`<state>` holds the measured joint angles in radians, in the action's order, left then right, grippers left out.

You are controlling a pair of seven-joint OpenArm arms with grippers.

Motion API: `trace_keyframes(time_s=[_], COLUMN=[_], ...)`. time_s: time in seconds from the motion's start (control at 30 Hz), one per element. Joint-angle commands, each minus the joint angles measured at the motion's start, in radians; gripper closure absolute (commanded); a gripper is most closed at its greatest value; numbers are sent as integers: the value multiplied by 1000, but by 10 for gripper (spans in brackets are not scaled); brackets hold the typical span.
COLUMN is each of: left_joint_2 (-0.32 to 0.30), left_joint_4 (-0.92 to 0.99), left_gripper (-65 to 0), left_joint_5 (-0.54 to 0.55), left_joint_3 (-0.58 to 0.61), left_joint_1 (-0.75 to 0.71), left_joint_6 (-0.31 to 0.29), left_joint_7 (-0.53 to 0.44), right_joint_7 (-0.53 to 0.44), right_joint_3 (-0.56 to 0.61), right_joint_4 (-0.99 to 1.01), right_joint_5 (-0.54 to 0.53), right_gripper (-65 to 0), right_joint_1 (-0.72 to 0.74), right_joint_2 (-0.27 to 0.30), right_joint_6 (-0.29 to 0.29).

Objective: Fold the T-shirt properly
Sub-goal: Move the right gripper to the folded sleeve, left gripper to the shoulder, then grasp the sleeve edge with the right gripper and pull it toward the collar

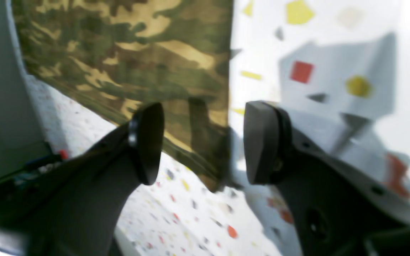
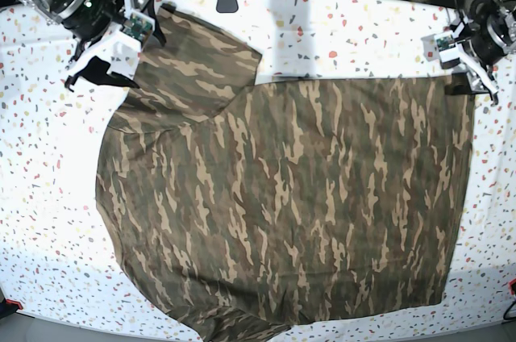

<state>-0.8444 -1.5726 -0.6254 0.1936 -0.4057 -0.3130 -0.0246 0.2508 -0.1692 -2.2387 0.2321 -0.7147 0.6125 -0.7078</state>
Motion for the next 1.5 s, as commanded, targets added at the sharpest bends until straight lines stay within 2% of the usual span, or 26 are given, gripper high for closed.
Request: trace_keyframes(time_s=[0.0, 0.1, 0.2, 0.27, 0.37, 0.47, 0.57, 0.6, 0.7, 0.87, 0.93, 1.07, 1.13, 1.17, 1.3, 1.47], left_joint_2=[-17, -17, -17, -14, -15, -15, -15, -15, -15, -15, -15, -15, -15, -15, -15, -15], left_joint_4=[19, 81, 122, 127, 126, 126, 126, 126, 126, 126, 126, 126, 126, 126, 126, 126], left_gripper=[-343, -336, -301, -281, -237, -156, -21, 0, 0, 0, 0, 0, 0, 0, 0, 0], left_joint_5=[-28, -60, -59, -55, -55, -54, -55, -54, -28, 8, 8, 8, 8, 8, 8, 8], left_joint_3=[3, 11, 11, 11, 11, 11, 11, 11, 11, 11, 11, 11, 11, 11, 11, 11], left_joint_1=[14, 41, 45, 42, 37, 37, 37, 37, 37, 37, 37, 37, 37, 37, 37, 37], left_joint_6=[11, 45, 64, 63, 63, 64, 63, 63, 63, 63, 63, 63, 63, 63, 63, 63], left_joint_7=[10, 8, 8, 8, -1, -8, -33, -33, -29, -29, -30, -30, -30, -30, -30, -30], right_joint_7=[-19, -19, -19, -19, -19, -18, -13, -10, 5, 2, 0, 0, 0, 1, 6, 39], right_joint_3=[-7, -7, -7, -7, -7, -7, -7, -7, -7, 41, 102, 249, 306, 329, 390, 402], right_joint_4=[-18, -18, -18, -18, -17, -17, -14, -12, 5, 82, 112, 154, 162, 165, 183, 189], right_joint_5=[-8, -20, -109, -158, -165, -165, -165, -165, -149, -33, 32, 251, 310, 319, 318, 314], right_gripper=[-437, -437, -437, -437, -437, -437, -437, -437, -437, -437, -437, -437, -437, -437, -437, -437], right_joint_1=[0, 0, 0, 0, 0, 0, 0, 0, 0, 0, 0, 3, 8, 16, 58, 95], right_joint_2=[11, 11, 11, 11, 11, 11, 11, 11, 11, 11, 11, 11, 11, 11, 11, 11], right_joint_6=[10, 10, 10, 10, 10, 10, 10, 10, 10, 10, 10, 10, 60, 80, 80, 80])
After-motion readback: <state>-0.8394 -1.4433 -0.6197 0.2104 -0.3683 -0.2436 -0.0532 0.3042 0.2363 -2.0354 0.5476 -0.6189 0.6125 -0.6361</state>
